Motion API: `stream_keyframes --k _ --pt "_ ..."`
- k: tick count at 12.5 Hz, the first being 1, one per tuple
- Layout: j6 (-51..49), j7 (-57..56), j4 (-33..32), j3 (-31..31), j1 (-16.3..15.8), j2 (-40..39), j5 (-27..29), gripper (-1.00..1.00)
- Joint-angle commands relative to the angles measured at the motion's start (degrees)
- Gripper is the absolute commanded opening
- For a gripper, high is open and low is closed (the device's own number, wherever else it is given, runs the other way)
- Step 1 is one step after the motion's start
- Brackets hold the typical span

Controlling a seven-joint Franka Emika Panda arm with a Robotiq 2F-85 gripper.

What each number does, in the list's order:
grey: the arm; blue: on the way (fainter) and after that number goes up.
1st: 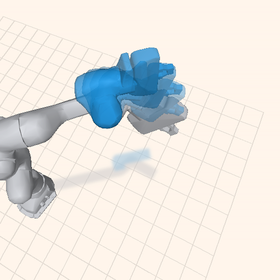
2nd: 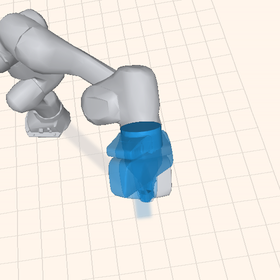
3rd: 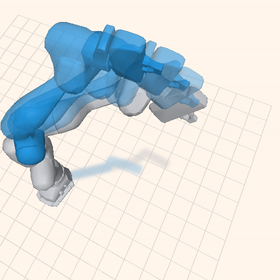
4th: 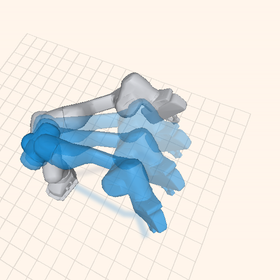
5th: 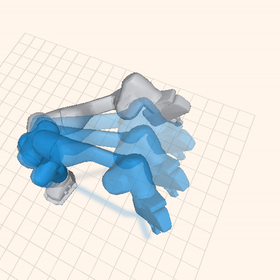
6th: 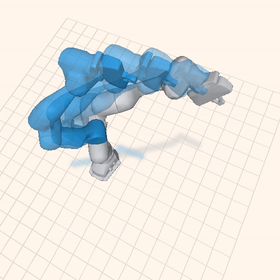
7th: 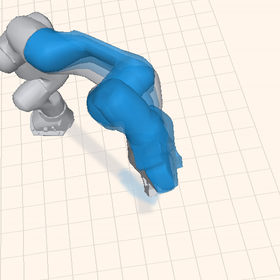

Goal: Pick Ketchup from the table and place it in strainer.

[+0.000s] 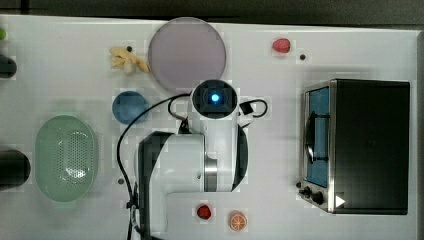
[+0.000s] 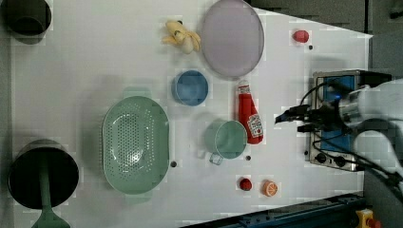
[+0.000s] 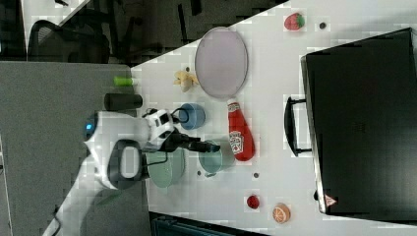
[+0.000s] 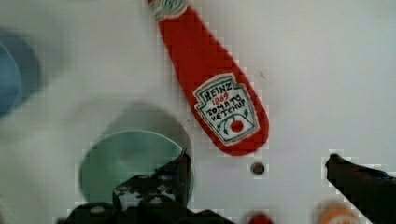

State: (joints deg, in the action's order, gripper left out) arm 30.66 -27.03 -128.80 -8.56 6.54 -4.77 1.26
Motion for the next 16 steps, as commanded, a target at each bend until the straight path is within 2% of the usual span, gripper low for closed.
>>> stream_keyframes --k 1,6,9,16 --pt "6.1 -17.3 -1.3 0.0 0.0 -0.5 0.4 1.0" --pt "17.1 -25.9 -3.5 0.0 -0.1 -8.2 -0.7 1.0" --pt "20.4 -26.0 -3.6 -0.1 -0.2 -12.5 -3.7 1.0" --pt "27.0 -25.9 -3.8 0.0 -0.2 -19.7 -3.7 1.0"
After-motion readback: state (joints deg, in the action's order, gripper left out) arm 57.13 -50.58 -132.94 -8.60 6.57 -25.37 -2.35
